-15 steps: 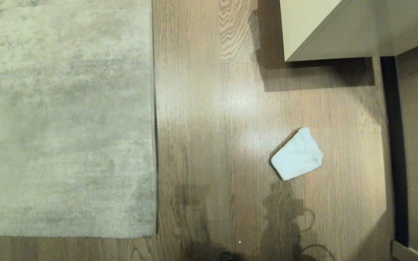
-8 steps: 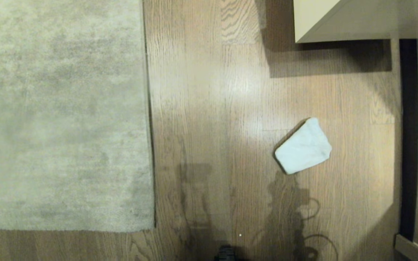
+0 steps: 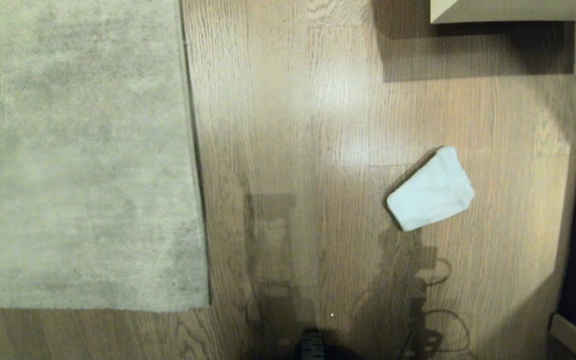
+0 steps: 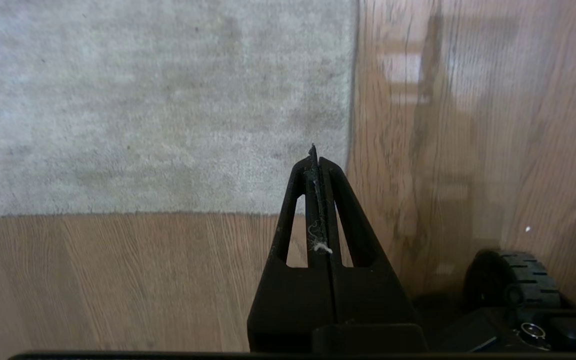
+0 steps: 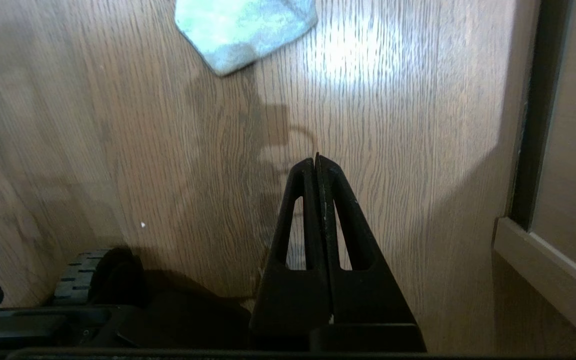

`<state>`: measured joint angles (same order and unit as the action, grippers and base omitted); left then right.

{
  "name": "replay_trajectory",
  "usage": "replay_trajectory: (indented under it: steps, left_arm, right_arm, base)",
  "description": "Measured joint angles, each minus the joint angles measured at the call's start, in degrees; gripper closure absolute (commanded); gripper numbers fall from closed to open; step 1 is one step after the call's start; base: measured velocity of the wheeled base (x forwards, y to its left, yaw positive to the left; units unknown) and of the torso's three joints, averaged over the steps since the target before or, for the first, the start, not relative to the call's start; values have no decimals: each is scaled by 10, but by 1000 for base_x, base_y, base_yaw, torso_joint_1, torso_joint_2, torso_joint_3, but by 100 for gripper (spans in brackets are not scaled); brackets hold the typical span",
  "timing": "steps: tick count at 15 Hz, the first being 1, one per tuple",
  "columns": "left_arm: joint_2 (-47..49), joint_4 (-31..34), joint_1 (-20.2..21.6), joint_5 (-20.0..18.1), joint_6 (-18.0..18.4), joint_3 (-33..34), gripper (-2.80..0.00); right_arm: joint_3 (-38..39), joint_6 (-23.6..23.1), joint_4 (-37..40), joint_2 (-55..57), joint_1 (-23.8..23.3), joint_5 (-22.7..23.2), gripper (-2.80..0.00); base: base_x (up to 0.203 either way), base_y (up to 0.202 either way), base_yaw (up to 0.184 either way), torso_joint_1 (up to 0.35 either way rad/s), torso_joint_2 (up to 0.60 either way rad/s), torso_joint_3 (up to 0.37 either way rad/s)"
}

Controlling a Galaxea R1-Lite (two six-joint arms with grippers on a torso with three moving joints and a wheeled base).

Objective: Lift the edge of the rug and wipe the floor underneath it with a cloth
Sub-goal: Pick up the rag

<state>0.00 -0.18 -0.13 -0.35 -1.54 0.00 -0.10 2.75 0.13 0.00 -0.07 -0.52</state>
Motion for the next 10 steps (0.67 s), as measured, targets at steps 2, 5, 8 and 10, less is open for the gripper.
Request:
replay_trajectory:
  steps: [2, 5, 8, 10]
  left_arm:
    - [0, 0, 0, 0, 0, 0, 0]
    - [0, 0, 0, 0, 0, 0, 0]
    - [0, 0, 0, 0, 0, 0, 0]
    - [0, 0, 0, 0, 0, 0, 0]
  right_arm:
    - [0, 0, 0, 0, 0, 0, 0]
    - [0, 0, 0, 0, 0, 0, 0]
    - [0, 0, 0, 0, 0, 0, 0]
    - [0, 0, 0, 0, 0, 0, 0]
  base:
    - [0, 0, 0, 4, 3, -198]
    - [0, 0, 0, 3, 2, -145]
    - [0, 0, 0, 3, 1, -22]
    - [0, 0, 0, 0, 0, 0]
